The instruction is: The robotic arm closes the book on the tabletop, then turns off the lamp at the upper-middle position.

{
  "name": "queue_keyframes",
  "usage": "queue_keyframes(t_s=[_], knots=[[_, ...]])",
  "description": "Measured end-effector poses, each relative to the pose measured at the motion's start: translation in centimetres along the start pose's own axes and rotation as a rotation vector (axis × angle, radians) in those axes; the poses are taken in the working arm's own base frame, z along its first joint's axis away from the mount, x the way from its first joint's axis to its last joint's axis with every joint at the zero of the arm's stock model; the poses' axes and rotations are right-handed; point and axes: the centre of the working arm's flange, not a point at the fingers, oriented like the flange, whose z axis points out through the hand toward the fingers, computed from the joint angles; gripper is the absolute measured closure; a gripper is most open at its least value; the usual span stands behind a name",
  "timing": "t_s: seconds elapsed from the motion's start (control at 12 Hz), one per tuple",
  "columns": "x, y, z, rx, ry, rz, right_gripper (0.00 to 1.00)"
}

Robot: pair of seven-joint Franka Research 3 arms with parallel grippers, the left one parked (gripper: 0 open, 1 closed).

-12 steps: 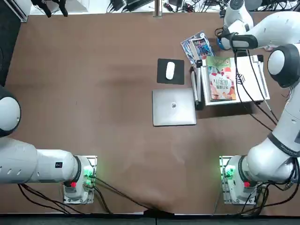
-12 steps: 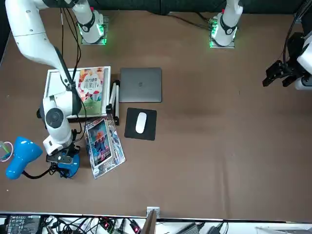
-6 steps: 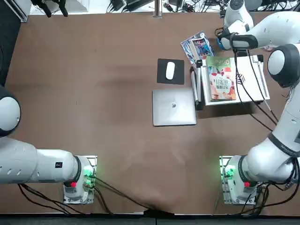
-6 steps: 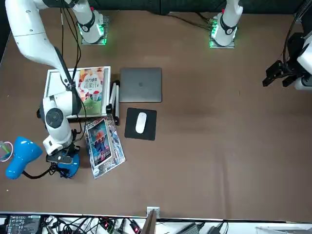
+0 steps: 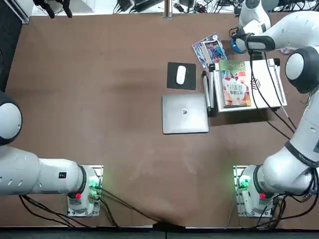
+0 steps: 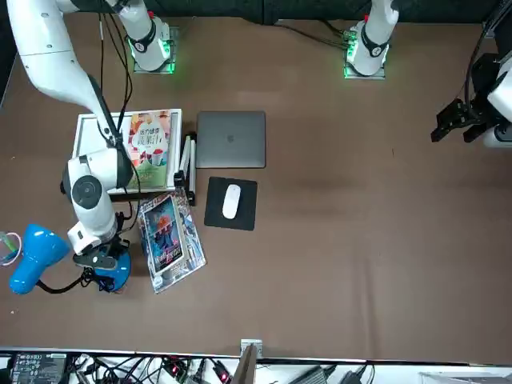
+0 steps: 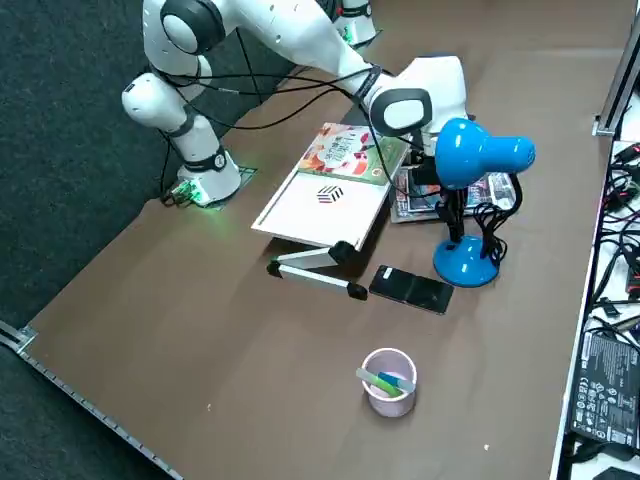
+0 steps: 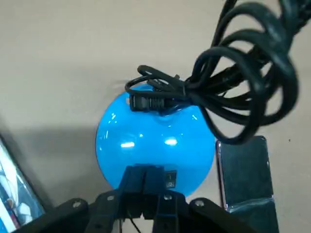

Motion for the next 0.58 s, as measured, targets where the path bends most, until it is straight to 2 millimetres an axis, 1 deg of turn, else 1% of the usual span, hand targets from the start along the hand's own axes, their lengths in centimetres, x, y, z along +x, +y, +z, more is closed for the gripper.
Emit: queue_keyframes(t_s=[0.25,0.58], knots=[[0.01,0.09,-0.09,-0.002,-0.002,-0.001,0.98],[-0.35,0.18,0.33,-0.005,-0.013,-0.001,0.98]])
